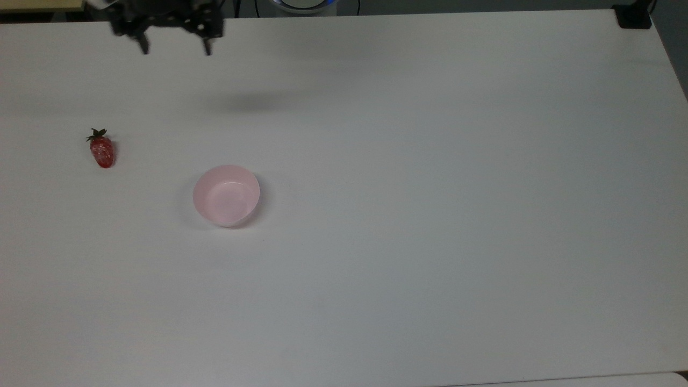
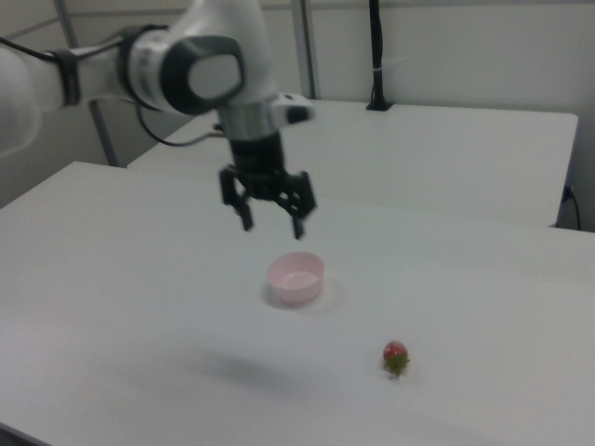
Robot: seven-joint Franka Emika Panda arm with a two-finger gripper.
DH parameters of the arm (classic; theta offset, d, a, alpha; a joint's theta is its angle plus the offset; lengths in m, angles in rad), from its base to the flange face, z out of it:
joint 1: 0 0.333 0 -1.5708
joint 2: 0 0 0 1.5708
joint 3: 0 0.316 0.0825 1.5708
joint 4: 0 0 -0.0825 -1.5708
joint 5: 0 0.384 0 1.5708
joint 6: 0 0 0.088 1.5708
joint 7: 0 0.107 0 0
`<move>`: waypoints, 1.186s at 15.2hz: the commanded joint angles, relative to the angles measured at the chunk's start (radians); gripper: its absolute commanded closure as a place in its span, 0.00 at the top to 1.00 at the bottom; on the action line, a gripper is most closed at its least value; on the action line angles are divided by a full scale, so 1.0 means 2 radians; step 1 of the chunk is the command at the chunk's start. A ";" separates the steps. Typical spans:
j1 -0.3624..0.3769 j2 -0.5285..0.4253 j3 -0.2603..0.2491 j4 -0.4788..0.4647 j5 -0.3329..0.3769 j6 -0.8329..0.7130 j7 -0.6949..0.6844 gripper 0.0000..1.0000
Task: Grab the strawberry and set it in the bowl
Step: 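Move the open gripper over the red strawberry and lower it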
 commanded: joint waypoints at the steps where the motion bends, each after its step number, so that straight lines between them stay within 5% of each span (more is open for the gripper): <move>1: 0.006 0.061 -0.072 0.013 0.012 0.059 -0.077 1.00; 7: 0.004 0.164 -0.143 0.013 0.051 0.159 -0.151 1.00; 12: -0.003 0.220 -0.158 0.013 0.107 0.202 -0.188 1.00; 18: -0.003 0.250 -0.152 0.012 0.118 0.253 -0.194 1.00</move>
